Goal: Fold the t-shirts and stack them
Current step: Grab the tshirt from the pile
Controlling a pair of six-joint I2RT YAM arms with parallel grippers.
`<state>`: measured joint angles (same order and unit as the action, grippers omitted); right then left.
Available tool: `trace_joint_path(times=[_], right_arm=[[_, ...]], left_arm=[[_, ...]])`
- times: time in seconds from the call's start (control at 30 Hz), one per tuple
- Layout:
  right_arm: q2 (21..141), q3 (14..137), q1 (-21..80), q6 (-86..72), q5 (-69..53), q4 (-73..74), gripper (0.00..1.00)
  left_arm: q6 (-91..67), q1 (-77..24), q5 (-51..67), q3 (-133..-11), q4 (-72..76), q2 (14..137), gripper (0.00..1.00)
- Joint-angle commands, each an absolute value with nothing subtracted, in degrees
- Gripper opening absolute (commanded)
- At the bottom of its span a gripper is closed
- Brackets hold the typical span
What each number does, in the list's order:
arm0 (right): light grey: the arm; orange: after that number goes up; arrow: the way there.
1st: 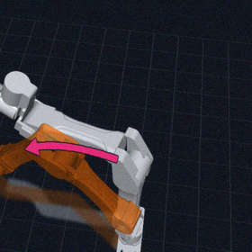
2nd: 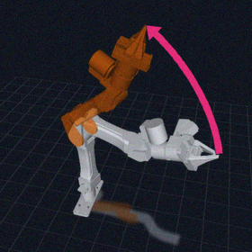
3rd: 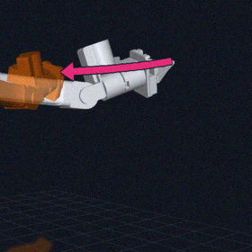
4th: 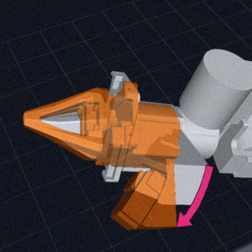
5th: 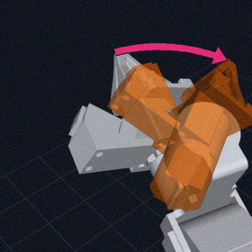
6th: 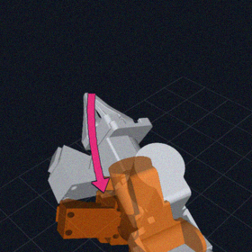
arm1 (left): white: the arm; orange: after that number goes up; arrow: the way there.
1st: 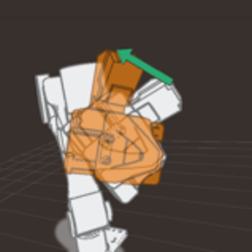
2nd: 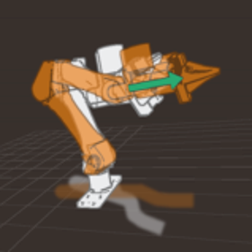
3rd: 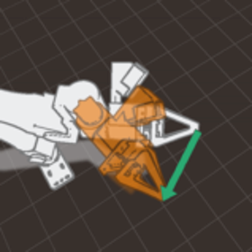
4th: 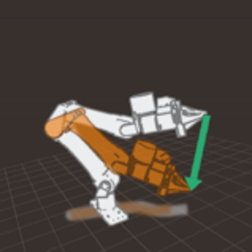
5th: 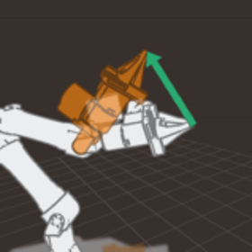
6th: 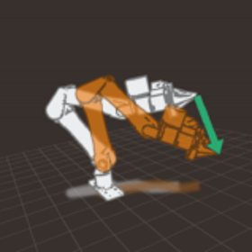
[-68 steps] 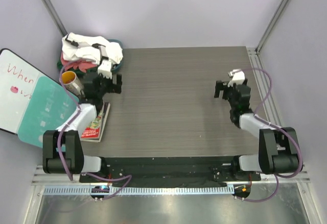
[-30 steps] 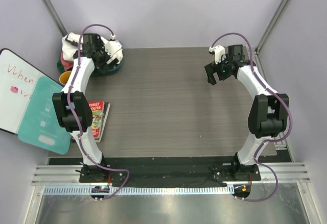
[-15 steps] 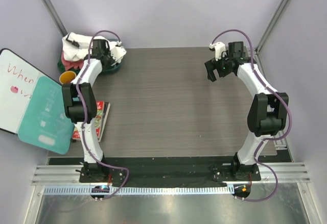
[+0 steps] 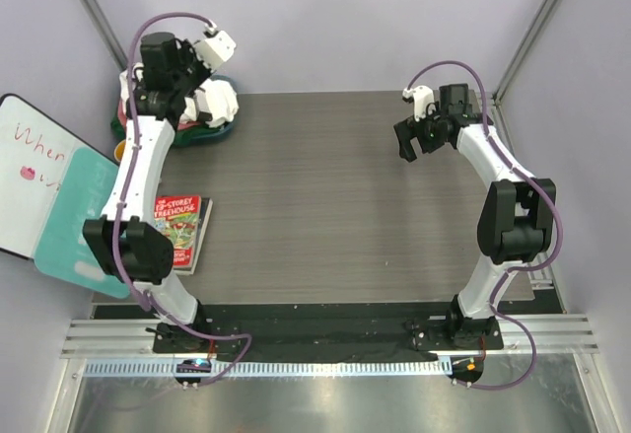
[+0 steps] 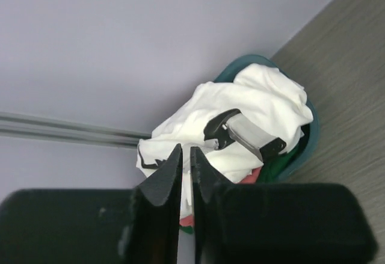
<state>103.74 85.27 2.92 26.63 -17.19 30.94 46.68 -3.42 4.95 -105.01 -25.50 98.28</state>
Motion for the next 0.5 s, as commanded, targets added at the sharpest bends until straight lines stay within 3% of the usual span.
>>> trace_joint_path(times=[0.0, 0.03, 0.2, 0.33, 0.47], right_arm=[[100.11, 84.55, 3.43, 26.28, -18.89, 29.62, 0.99], [99.93, 84.38, 3.6, 26.28, -18.98, 29.36, 0.99], [99.14, 83.67, 3.96, 26.72, -18.72, 28.65, 0.99], [98.09, 82.79, 3.96, 27.25, -18.2, 28.39, 0.99], [97.21, 81.65, 3.96, 27.07, -17.84, 28.21, 0.99]], left_arm=[[49.74, -2.64, 4.85, -105.12, -33.21, 101.4, 0.75], [50.7, -2.29, 4.4, -104.07, -33.83, 102.56, 0.98], [55.45, 1.84, 9.82, -105.89, -37.86, 113.33, 1.0], [54.58, 3.69, 13.43, -129.72, -51.36, 126.42, 1.0], [54.93, 4.83, 12.83, -139.83, -50.64, 133.06, 1.0]])
